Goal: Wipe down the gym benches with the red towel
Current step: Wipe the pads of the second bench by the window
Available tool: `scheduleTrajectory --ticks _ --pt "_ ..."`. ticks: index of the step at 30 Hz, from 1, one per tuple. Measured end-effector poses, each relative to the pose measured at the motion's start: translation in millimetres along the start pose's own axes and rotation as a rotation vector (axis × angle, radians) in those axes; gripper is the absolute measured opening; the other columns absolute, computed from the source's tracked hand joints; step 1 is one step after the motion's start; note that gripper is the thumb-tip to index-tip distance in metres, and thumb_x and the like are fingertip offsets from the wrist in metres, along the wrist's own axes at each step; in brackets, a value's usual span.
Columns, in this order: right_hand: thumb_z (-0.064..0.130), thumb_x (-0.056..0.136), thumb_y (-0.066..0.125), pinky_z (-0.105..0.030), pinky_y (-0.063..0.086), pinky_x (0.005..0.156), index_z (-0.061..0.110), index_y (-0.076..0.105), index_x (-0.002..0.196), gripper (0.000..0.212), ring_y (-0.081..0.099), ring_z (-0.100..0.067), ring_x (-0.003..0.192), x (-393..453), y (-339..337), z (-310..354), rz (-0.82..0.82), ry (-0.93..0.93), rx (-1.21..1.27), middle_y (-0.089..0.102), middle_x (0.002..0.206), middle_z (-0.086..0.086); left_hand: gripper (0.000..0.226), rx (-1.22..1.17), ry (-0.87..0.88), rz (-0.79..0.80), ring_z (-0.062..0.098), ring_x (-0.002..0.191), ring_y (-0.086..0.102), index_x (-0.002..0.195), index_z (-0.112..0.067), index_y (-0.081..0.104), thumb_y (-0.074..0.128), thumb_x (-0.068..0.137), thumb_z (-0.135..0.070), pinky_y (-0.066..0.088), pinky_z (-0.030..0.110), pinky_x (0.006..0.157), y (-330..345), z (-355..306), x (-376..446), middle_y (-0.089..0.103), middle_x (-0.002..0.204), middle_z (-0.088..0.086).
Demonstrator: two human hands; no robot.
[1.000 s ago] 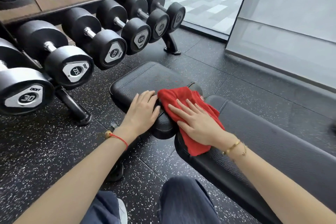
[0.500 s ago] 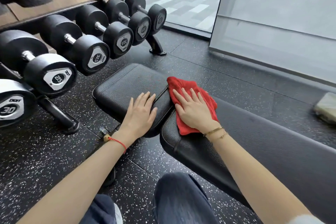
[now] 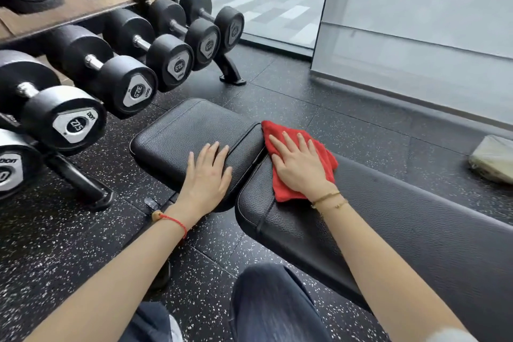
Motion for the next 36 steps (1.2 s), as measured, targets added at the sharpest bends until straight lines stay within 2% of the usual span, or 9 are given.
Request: scheduleTrajectory --ticks 6,10,15,17,20,23,29,32,36 --pt "0.046 0.101 0.026 -0.045 -0.003 0.122 0.043 0.011 0.152 0.054 0.004 -0.028 0.151 -47.1 11.8 35.1 -0.03 -0.187 0.014 0.012 0.163 0.005 0.055 -0.018 -0.026 -0.002 0.024 0.15 0.014 0.152 -0.015 0.026 0.038 0.101 -0.032 0.006 0.054 0.12 1.4 -1.5 3.2 0.022 0.16 0.009" --pt "0.048 0.1 0.023 -0.039 -0.002 0.122 0.047 0.009 0.151 0.053 0.004 -0.022 0.151 -90.5 14.1 23.0 -0.018 -0.283 0.045 0.012 0.162 0.012 0.054 -0.05 -0.032 0.002 0.024 0.15 0.014 0.152 -0.016 0.027 0.04 0.101 -0.032 0.006 0.053 0.12 1.3 -1.1 3.9 0.022 0.16 0.008" --pt "0.045 0.102 0.026 -0.041 -0.002 0.122 0.045 0.011 0.152 0.052 0.002 -0.024 0.151 -51.4 2.9 -10.4 -0.003 -0.159 0.069 0.01 0.163 0.01 0.055 -0.069 -0.04 0.022 0.023 0.15 0.013 0.152 -0.018 0.027 0.04 0.101 -0.034 0.004 0.052 0.121 -0.8 -1.2 4.4 0.021 0.16 0.007" --pt "0.044 0.103 0.024 -0.046 -0.002 0.122 0.041 0.011 0.153 0.052 0.001 -0.028 0.151 -17.8 -1.6 -8.1 0.01 -0.079 0.057 0.008 0.163 0.005 0.055 -0.063 -0.044 0.024 0.023 0.15 0.013 0.152 -0.017 0.026 0.039 0.101 -0.034 0.004 0.052 0.121 -1.3 -1.2 3.9 0.021 0.16 0.007" --pt "0.043 0.103 0.023 -0.052 -0.003 0.12 0.037 0.011 0.154 0.052 0.001 -0.032 0.15 9.0 0.7 13.5 0.029 -0.087 0.011 0.006 0.164 -0.002 0.055 -0.06 -0.047 0.01 0.024 0.15 0.014 0.152 -0.017 0.027 0.04 0.101 -0.033 0.005 0.053 0.12 -1.6 -3.8 2.7 0.022 0.16 0.008" --pt "0.043 0.103 0.024 -0.052 -0.003 0.12 0.037 0.01 0.154 0.053 0.001 -0.033 0.15 -3.7 8.2 29.8 0.022 -0.141 0.002 0.005 0.164 -0.003 0.055 -0.047 -0.05 0.005 0.024 0.15 0.015 0.152 -0.017 0.027 0.04 0.101 -0.033 0.007 0.053 0.12 -2.3 -3.9 2.8 0.022 0.16 0.008" --pt "0.045 0.1 0.023 -0.044 -0.002 0.122 0.045 0.007 0.152 0.054 0.006 -0.026 0.151 -76.7 12.1 29.3 -0.006 -0.287 0.036 0.01 0.163 0.006 0.053 -0.106 -0.054 -0.039 0.028 0.148 0.019 0.15 -0.016 0.031 0.044 0.099 -0.025 0.01 0.055 0.12 -8.6 -12.5 -0.6 0.027 0.158 0.01" --pt "0.049 0.098 0.018 -0.044 0.002 0.122 0.048 0.004 0.151 0.055 0.008 -0.027 0.15 -102.2 12.7 9.7 -0.015 -0.238 0.037 0.011 0.163 0.009 0.055 -0.097 0.023 -0.074 0.028 0.147 0.023 0.149 -0.015 0.033 0.047 0.096 -0.021 0.013 0.055 0.12 -12.0 -28.4 -1.9 0.03 0.156 0.01" --pt "0.046 0.101 0.026 -0.047 0.002 0.122 0.046 0.005 0.152 0.055 0.007 -0.031 0.15 -84.9 6.6 -27.4 -0.04 -0.048 0.002 0.01 0.163 0.004 0.053 -0.145 0.135 -0.075 0.024 0.147 0.023 0.148 -0.016 0.036 0.048 0.096 -0.021 0.01 0.052 0.122 -11.9 -56.0 -6.6 0.031 0.156 0.008"
Point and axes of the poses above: each hand's wrist, its own x-axis towards the middle knuckle, its own y-axis out of the palm, z = x × y, the point moved 3 cm from there along x, towards the middle knuckle
